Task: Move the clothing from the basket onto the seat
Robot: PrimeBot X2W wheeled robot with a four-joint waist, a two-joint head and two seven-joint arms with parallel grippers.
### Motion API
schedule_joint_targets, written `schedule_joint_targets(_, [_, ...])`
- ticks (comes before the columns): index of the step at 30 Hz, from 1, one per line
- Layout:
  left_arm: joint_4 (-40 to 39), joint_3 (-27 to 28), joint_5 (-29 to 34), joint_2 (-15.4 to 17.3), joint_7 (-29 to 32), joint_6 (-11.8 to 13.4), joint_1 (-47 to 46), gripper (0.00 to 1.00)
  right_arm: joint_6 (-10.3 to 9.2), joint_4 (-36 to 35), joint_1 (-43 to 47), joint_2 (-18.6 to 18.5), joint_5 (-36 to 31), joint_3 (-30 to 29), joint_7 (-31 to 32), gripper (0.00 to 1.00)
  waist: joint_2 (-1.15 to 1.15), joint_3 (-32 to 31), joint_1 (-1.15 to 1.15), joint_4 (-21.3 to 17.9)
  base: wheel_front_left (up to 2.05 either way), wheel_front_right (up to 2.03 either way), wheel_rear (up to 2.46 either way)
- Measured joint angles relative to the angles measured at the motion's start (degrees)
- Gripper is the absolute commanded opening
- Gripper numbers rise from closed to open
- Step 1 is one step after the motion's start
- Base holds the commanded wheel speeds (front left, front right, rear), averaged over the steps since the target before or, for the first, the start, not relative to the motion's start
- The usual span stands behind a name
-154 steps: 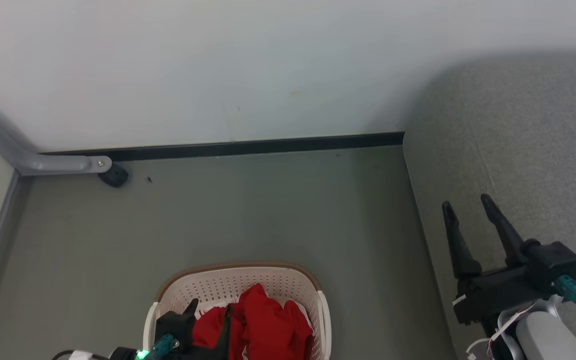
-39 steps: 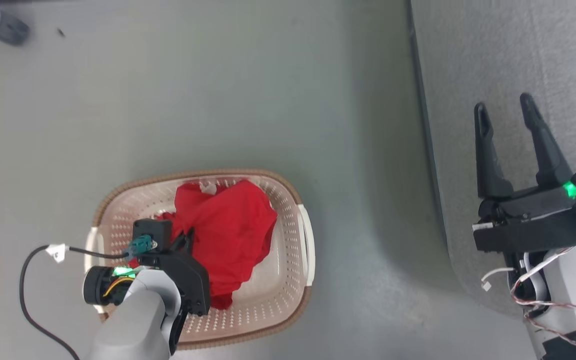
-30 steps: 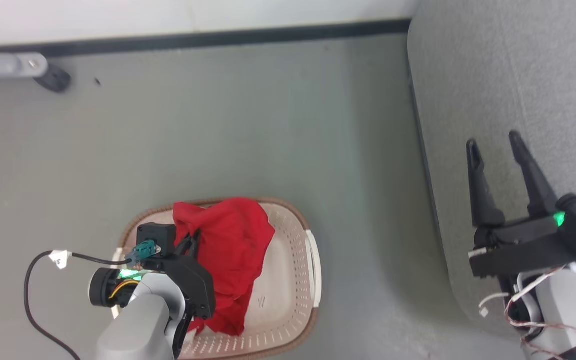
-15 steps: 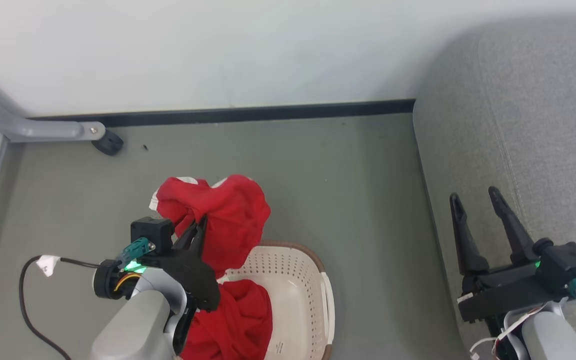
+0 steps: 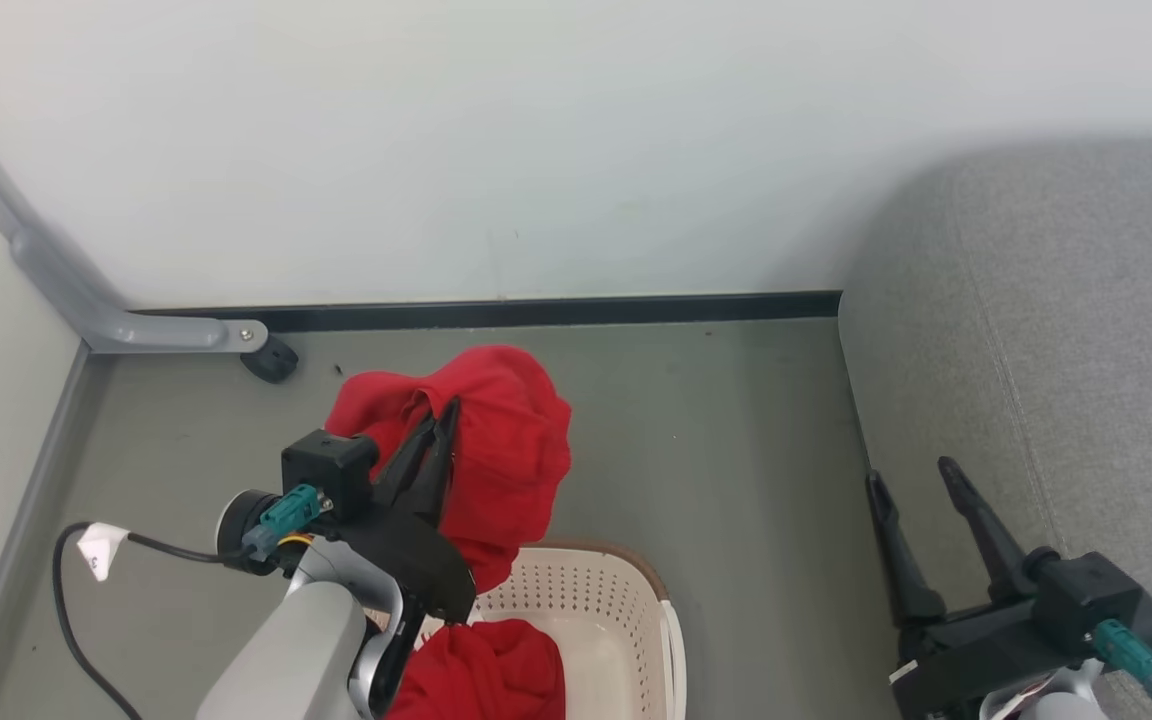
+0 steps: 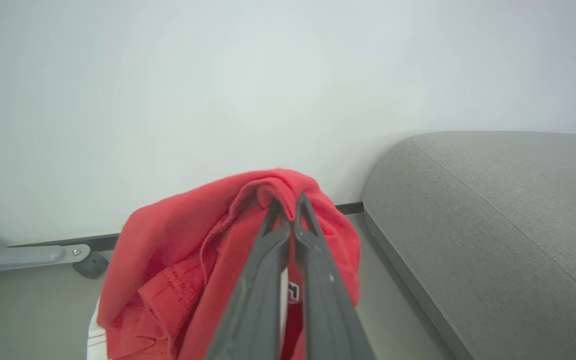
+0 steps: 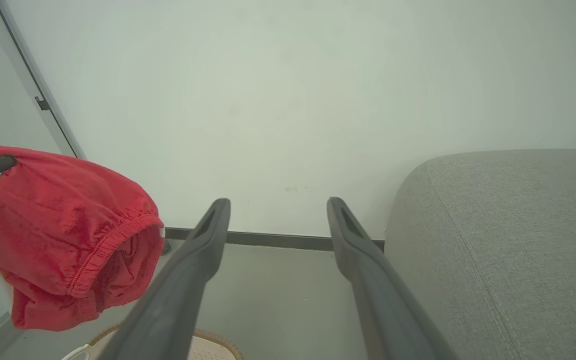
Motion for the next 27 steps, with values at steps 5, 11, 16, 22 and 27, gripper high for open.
schedule_joint_targets(5, [-6.0, -0.3, 2.5, 0.8, 0.0, 0.0, 2.9, 0.00, 0.26, 0.1, 0.9, 1.2, -0.5, 1.4, 0.0, 1.00, 0.00, -1.8, 0.00, 0.3, 0.00, 0.00, 0.00])
schedule_joint_targets(11, [-12.7, -1.2, 3.9, 1.5, 0.0, 0.5, 6.5, 0.00, 0.42, -0.4, 2.5, 1.9, -0.5, 3.0, 0.0, 1.00, 0.00, -3.5, 0.00, 0.3, 0.00, 0.00, 0.00])
schedule_joint_targets(16, [-17.1, -2.1, 5.7, 1.6, 0.0, 0.5, 8.3, 0.00, 0.70, -0.8, 3.3, 2.2, -0.8, 4.7, 0.0, 1.00, 0.00, -4.2, 0.00, 0.4, 0.00, 0.00, 0.00])
schedule_joint_targets(22, [-20.3, -3.0, 6.4, 1.6, 0.0, 0.5, 9.0, 0.00, 0.99, -1.7, 3.6, 2.9, -0.9, 7.6, 0.0, 1.00, 0.01, -4.9, 0.00, 1.0, 0.00, 0.00, 0.00])
schedule_joint_targets(27, [-21.4, -3.9, 6.4, 1.6, 0.0, 0.5, 10.0, 0.00, 1.42, -2.4, 3.5, 3.7, -0.9, 11.8, 0.0, 1.00, 0.01, -5.5, 0.00, 1.7, 0.00, 0.00, 0.00])
